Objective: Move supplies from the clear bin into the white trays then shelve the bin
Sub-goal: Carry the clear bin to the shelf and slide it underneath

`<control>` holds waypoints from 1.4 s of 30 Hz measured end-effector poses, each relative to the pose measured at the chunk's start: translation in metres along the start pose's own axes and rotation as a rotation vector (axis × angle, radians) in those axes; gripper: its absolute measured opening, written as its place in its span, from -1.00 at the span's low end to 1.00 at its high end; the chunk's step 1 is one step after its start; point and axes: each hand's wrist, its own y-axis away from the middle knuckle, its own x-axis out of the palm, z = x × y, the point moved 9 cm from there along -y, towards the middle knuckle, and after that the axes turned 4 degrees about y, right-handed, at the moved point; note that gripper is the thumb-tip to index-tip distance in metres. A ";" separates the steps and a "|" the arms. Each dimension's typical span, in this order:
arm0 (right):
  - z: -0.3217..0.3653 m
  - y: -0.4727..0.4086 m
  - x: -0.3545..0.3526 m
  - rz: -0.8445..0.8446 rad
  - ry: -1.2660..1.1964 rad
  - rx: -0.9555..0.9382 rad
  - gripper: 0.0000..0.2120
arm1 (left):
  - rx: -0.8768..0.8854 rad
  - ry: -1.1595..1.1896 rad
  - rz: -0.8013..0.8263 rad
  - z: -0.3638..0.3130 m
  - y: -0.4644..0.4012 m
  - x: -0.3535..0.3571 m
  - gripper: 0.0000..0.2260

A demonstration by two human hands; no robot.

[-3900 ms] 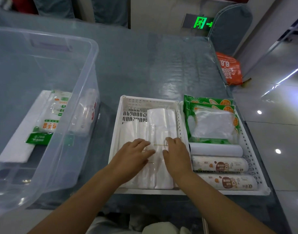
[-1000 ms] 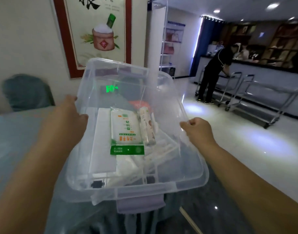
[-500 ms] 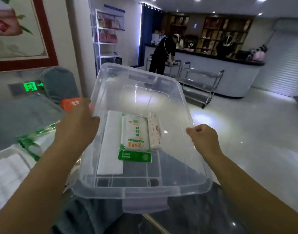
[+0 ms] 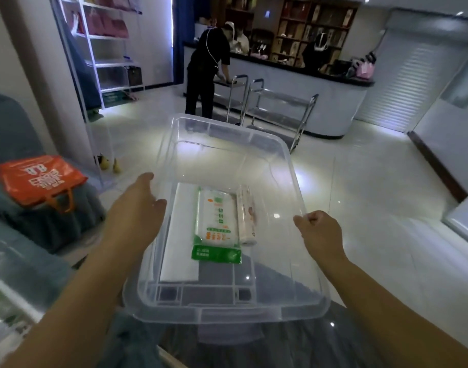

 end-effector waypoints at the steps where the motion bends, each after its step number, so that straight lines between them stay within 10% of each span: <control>1: 0.003 -0.023 0.012 -0.006 0.008 -0.002 -0.77 | -0.011 0.005 0.001 0.004 -0.026 0.012 -0.55; 21: -0.039 -0.425 0.248 0.198 0.086 0.068 -0.83 | -0.350 0.064 0.162 0.100 -0.364 0.292 -0.63; 42: 0.176 -0.837 0.609 0.377 0.184 -0.121 -0.79 | -0.637 0.151 0.025 0.292 -0.804 0.374 -0.65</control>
